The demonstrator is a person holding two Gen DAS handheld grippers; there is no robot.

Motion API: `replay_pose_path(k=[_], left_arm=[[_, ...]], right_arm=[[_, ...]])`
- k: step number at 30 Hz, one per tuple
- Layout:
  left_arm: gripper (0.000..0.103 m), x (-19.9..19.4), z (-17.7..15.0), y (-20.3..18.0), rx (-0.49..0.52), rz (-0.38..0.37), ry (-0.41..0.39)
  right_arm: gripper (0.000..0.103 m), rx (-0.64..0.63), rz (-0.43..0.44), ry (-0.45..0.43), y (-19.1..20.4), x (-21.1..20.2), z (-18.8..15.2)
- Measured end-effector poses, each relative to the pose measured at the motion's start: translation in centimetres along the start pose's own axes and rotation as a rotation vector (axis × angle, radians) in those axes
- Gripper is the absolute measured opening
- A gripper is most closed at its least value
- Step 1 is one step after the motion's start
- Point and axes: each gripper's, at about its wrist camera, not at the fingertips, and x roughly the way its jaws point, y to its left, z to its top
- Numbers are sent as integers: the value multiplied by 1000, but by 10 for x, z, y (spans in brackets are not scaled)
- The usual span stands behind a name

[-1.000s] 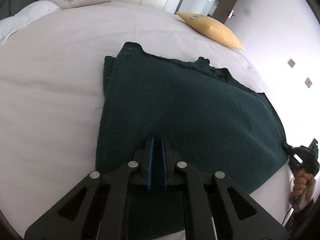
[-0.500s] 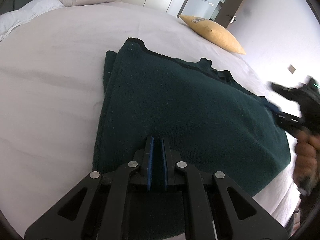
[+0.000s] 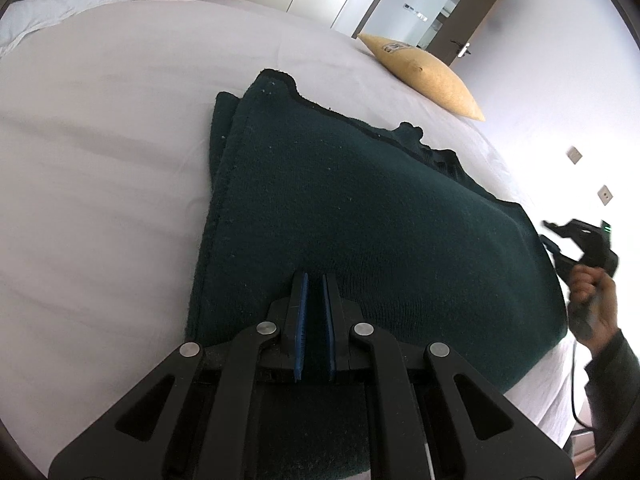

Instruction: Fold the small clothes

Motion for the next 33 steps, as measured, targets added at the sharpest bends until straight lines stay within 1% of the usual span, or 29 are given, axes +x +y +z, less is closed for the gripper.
replay_pose_path(k=[2, 3, 5, 6, 7, 8, 10, 11, 12, 13, 14, 15, 16, 19, 20, 21, 22, 23, 24, 25, 27, 30, 31, 33], left_arm=[[8, 1, 1, -1, 4, 6, 0], [8, 1, 1, -2, 8, 11, 0], [8, -1, 0, -4, 13, 18, 0], [8, 0, 0, -5, 14, 21, 0], [8, -1, 0, -5, 16, 24, 0], [8, 0, 0, -6, 19, 28, 1], [8, 0, 0, -9, 29, 39, -1], [8, 1, 0, -11, 33, 44, -1], [8, 1, 1, -12, 36, 47, -2], [8, 2, 0, -13, 38, 51, -2], [8, 2, 0, -14, 40, 52, -3], [8, 2, 0, -14, 41, 54, -4], [8, 2, 0, -14, 42, 54, -5], [8, 2, -1, -15, 46, 58, -8], [8, 3, -1, -16, 47, 59, -9], [8, 3, -1, -15, 48, 59, -9], [8, 3, -1, -15, 47, 58, -10], [8, 3, -1, -15, 47, 58, -11], [8, 3, -1, -15, 47, 58, -11], [8, 3, -1, -15, 48, 59, -11], [8, 3, -1, -15, 49, 60, -12], [8, 3, -2, -15, 49, 60, -12], [8, 3, -2, -15, 49, 60, -12], [8, 3, -2, -15, 50, 61, -12]], right_arm=[[32, -32, 106, 25, 17, -21, -19], [35, -64, 159, 61, 31, -27, -35], [41, -152, 255, 180, 58, -32, -79], [41, -191, 285, 244, 68, -32, -104], [41, -223, 311, 317, 77, -30, -132], [41, -239, 326, 378, 80, -26, -153], [41, -246, 314, 481, 78, -17, -189], [39, -250, 296, 508, 72, -11, -199], [21, -263, 279, 505, 63, -11, -204], [13, -277, 264, 479, 58, -14, -206], [5, -242, 250, 471, 49, -15, -202], [4, -187, 251, 461, 38, -19, -195], [4, -136, 242, 422, 21, -33, -183], [5, -80, 142, 269, -11, -68, -157], [7, -59, 114, 230, -20, -80, -147], [15, -40, 84, 185, -25, -94, -141], [21, -40, 74, 162, -26, -101, -137], [35, -51, 63, 138, -22, -108, -137], [38, -70, 57, 120, -15, -115, -139], [38, -96, 63, 121, -6, -118, -143], [38, -165, 91, 162, 6, -117, -147], [38, -282, 137, 242, 41, -103, -171], [38, -308, 163, 273, 50, -100, -182], [38, -341, 187, 327, 66, -87, -199]])
